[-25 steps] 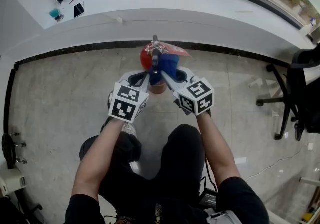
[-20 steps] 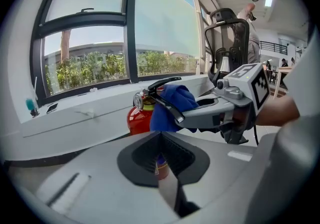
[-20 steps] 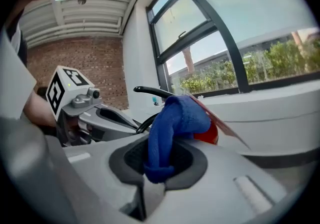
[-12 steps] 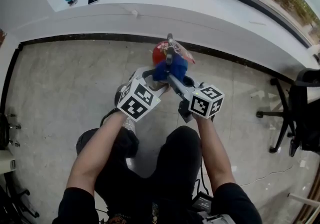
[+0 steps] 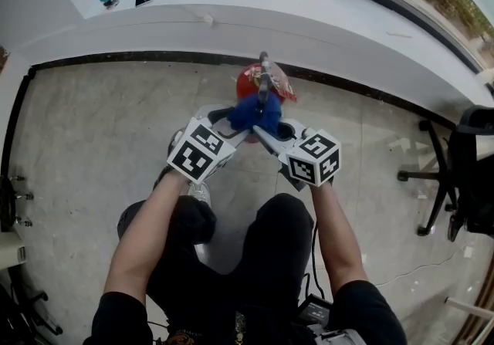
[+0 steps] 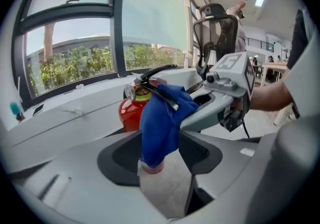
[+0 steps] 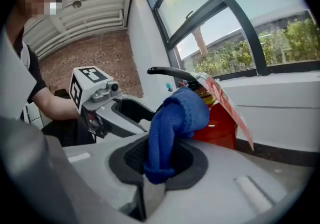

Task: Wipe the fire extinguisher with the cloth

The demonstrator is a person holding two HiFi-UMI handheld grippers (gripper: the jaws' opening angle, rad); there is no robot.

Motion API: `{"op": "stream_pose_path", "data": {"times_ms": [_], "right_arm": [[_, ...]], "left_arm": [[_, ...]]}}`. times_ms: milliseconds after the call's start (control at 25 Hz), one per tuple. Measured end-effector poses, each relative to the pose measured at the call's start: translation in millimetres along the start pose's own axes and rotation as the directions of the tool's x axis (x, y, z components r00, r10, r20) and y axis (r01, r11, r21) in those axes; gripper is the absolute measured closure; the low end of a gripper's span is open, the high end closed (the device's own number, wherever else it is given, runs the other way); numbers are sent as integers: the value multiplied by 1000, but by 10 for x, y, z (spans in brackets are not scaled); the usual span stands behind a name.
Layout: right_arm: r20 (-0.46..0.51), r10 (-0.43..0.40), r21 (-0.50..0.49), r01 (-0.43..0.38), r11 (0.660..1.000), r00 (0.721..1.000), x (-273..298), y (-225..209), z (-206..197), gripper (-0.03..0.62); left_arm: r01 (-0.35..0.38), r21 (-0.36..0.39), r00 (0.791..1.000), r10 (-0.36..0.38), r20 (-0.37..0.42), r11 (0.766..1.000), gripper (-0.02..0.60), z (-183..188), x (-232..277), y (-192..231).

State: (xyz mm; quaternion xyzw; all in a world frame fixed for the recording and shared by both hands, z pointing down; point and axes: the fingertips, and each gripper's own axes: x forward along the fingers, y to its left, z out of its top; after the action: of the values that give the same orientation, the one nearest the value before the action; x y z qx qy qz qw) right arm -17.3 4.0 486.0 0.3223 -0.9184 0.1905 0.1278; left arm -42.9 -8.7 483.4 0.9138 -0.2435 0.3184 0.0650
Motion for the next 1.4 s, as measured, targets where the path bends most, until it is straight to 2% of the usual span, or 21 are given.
{"op": "stream_pose_path", "data": {"times_ms": [160,280,400,480,560,600,640,720,920,1040,1160,1280,1400], "right_arm": [[-38,1,-81,-4,997,999,163,50,-94,543],[-33,-10,-174,4,985,999,277,147,-84,543],[-10,-68,-239,64,969,998,296,143,-56,543],[-2,-106,-246,102,964,994,279,95,-62,540],[-6,-119,-248,114,962,993,264,76,-89,522],[-8,-119,-252,113,961,993,251,81,-101,489],[-11,-120,-258,114,959,993,232,91,-113,445],[-18,-127,-265,118,957,992,177,102,-149,404],[-27,-153,-258,141,956,988,-45,81,-217,404],[-20,-170,-259,159,953,985,-139,82,-195,404],[-15,-186,-260,176,949,982,-194,82,-166,404],[-21,-205,-266,193,945,978,-266,72,-153,404],[-32,-232,-273,215,938,972,-329,23,-127,404]], "left_arm": [[96,-165,984,-69,164,982,341,213,-123,40],[126,-177,981,-97,166,976,314,231,-44,-51],[132,-199,982,-102,157,971,319,214,47,-50],[161,-227,978,-124,168,961,364,234,86,-67],[145,-206,981,-113,160,968,473,260,117,-61],[122,-183,984,-95,153,976,510,275,130,-38],[101,-162,986,-76,148,982,520,293,140,-7],[74,-144,987,-52,150,987,525,334,133,67],[29,-120,989,-11,144,992,526,419,63,316],[7,-87,995,2,104,996,528,428,51,498],[-46,-77,997,51,64,996,529,358,40,739],[-49,-105,994,59,94,993,532,368,84,888],[-56,-85,992,65,109,995,532,457,152,1019]]}}
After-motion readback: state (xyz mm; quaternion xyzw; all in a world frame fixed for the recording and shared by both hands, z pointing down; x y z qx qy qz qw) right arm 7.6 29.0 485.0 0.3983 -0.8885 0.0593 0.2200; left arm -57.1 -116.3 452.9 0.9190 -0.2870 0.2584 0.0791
